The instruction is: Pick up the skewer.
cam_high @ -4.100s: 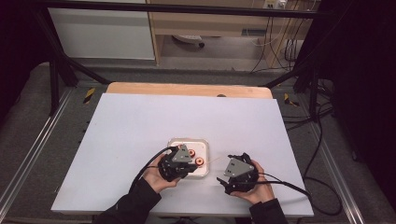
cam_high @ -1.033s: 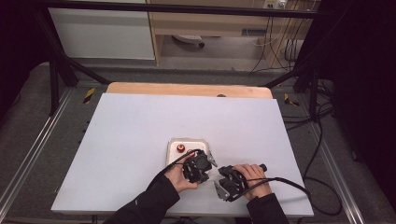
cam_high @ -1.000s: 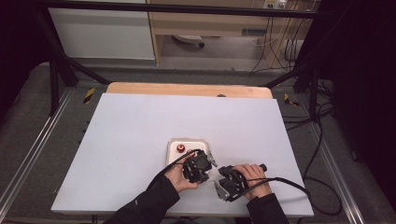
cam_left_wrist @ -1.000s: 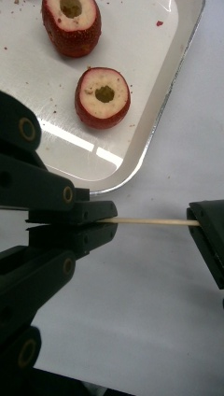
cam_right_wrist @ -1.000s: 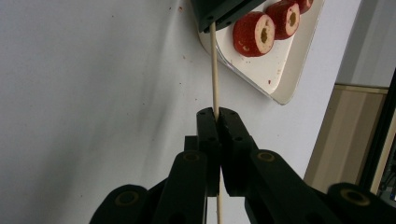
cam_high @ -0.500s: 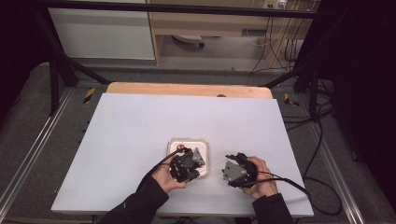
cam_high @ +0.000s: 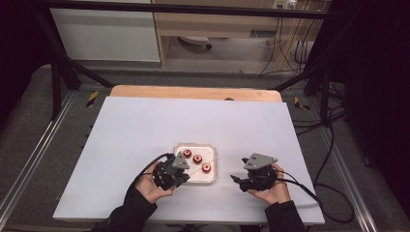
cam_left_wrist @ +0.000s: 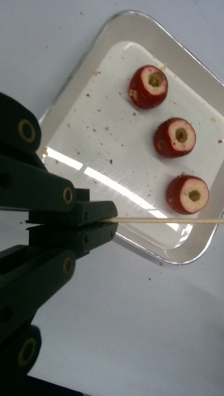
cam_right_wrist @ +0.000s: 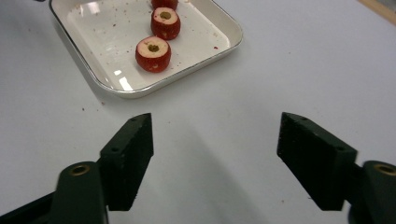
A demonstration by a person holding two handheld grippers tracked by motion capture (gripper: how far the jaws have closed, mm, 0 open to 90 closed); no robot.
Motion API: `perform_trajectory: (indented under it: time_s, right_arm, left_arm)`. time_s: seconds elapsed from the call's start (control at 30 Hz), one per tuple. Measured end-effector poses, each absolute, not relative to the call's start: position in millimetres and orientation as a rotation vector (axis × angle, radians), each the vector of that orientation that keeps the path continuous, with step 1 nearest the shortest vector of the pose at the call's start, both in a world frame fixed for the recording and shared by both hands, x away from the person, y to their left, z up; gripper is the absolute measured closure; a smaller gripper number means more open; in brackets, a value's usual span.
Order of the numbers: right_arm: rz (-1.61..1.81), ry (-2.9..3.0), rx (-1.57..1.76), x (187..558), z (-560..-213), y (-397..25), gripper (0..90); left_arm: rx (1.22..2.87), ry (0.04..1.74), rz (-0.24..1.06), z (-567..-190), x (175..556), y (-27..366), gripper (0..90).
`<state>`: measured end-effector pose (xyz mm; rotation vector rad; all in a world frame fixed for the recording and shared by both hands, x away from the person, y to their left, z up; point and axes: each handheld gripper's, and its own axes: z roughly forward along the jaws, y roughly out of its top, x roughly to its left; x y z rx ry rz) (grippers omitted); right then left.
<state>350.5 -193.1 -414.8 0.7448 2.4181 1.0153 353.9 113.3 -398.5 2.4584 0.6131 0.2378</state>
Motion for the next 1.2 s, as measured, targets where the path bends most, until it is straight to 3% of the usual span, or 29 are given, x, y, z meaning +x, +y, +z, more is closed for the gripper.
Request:
perform_trajectory:
  time_s: [0.07,0.4,1.2]
  right_arm:
    - [1.062,2.428,0.839,353,-414,-194,17.4]
    - [1.101,2.443,1.028,359,-409,-191,4.3]
    - [0.995,2.551,1.081,383,-400,-138,2.8]
  left_arm:
    - [2.427,0.633,0.252,-399,352,121,88.7]
    - [2.276,0.722,0.321,-405,341,156,88.6]
    - [2.147,0.773,0.334,-423,330,197,88.5]
